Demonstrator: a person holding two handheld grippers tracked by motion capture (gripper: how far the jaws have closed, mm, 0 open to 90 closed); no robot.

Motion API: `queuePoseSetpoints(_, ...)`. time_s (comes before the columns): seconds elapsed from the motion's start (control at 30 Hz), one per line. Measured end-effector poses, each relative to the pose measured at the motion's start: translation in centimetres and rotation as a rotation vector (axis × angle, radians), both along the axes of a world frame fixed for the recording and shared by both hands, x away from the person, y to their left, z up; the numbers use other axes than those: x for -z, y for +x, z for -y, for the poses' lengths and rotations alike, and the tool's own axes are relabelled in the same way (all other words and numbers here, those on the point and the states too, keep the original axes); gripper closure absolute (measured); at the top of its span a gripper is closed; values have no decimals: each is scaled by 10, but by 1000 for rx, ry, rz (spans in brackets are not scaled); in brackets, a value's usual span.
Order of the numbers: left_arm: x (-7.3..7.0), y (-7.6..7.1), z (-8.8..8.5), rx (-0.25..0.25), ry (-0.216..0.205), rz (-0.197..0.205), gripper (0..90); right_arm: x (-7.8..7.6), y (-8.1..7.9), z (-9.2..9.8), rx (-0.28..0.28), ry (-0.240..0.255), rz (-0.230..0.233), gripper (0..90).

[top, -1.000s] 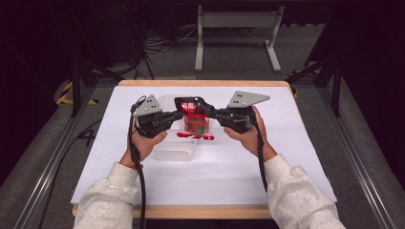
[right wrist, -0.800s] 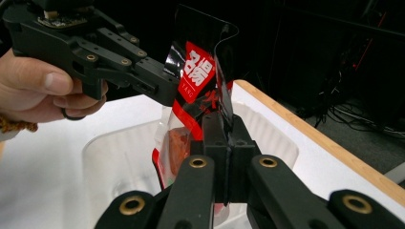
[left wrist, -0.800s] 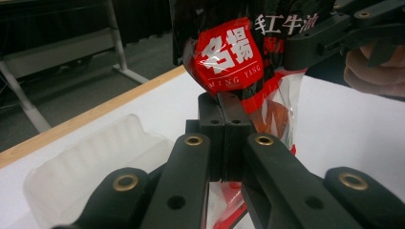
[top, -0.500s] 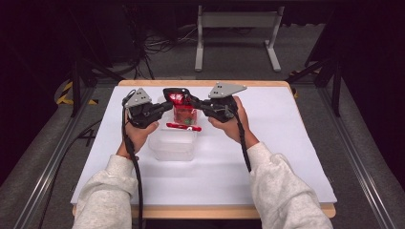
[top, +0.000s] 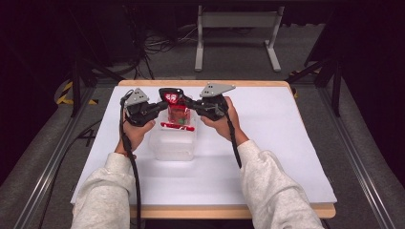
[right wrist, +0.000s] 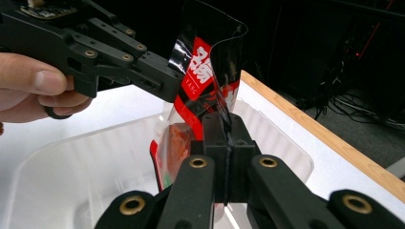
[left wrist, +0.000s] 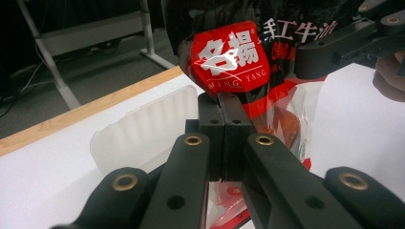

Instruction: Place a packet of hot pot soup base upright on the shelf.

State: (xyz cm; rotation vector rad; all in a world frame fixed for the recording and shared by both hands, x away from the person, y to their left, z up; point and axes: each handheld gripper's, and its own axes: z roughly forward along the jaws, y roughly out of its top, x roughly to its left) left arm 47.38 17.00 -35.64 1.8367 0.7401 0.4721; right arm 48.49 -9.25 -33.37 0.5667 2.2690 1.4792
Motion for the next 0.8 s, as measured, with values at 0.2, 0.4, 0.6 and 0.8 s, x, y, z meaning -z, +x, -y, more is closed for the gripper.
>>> queuePoseSetpoints(0.2, 5, 3, 0, 1, 8, -20, 897, 3, 4, 0, 6, -3, -7, 894)
queuePoseSetpoints(0.4, 17, 0, -5, 8, 27, -36, 897, 16, 2, -4, -5, -9, -29, 893)
queuePoseSetpoints(0.6, 23, -6, -9, 17, 54, -50, 896, 25, 0, -7, -15, -20, -47, 888)
queuePoseSetpoints(0.8, 27, -10, -13, 23, 64, -66, 894, 34, -4, -9, -23, -23, -66, 883)
